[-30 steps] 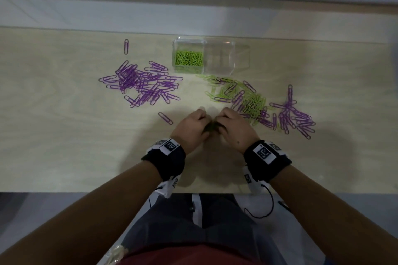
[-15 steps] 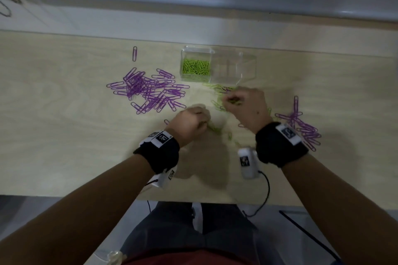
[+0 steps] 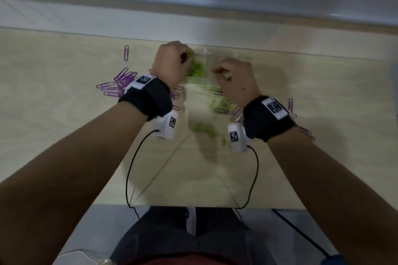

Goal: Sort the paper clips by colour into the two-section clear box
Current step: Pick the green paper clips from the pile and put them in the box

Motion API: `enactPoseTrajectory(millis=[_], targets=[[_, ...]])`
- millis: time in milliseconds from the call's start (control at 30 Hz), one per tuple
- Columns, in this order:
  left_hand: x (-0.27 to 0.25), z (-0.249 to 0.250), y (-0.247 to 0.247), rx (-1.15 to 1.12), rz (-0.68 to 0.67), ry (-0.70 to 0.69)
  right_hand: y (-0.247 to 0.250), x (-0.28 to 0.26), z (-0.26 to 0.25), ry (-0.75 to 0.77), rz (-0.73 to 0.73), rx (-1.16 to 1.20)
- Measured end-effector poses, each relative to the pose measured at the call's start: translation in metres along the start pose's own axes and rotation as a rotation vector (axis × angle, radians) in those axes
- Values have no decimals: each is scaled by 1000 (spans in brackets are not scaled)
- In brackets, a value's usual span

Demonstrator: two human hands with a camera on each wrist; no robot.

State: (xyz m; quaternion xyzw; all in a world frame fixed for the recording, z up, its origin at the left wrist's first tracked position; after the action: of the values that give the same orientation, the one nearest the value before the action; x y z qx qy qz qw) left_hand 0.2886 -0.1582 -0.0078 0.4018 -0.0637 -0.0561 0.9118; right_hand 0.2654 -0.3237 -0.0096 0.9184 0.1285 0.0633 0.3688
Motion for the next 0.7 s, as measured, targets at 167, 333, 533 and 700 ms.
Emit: enactPoseTrajectory(millis=[167, 333, 533, 700], targets=[[7, 1, -29, 220, -170, 41, -15, -70, 48, -128, -78, -148], [-24, 43, -52, 211, -29, -361, -39, -96, 69, -205, -95, -257], [-37, 39, -129, 329, -445, -202, -41, -110, 60, -125, -2, -353], [-47, 27, -123, 143, -372, -3, -31, -129, 60, -41, 16, -262]])
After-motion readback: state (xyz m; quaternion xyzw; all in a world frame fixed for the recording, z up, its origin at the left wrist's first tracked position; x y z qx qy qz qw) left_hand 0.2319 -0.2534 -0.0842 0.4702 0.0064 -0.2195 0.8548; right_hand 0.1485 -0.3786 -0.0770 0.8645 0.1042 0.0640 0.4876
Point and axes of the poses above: each hand's wrist, its own x-axis towards the middle knuckle, its own y-axis out of the back of the hand, z = x × y, the point moved 6 cm from there along x, towards the middle knuckle, and after that the axes turned 2 degrees about -z, right-handed, at the moved point
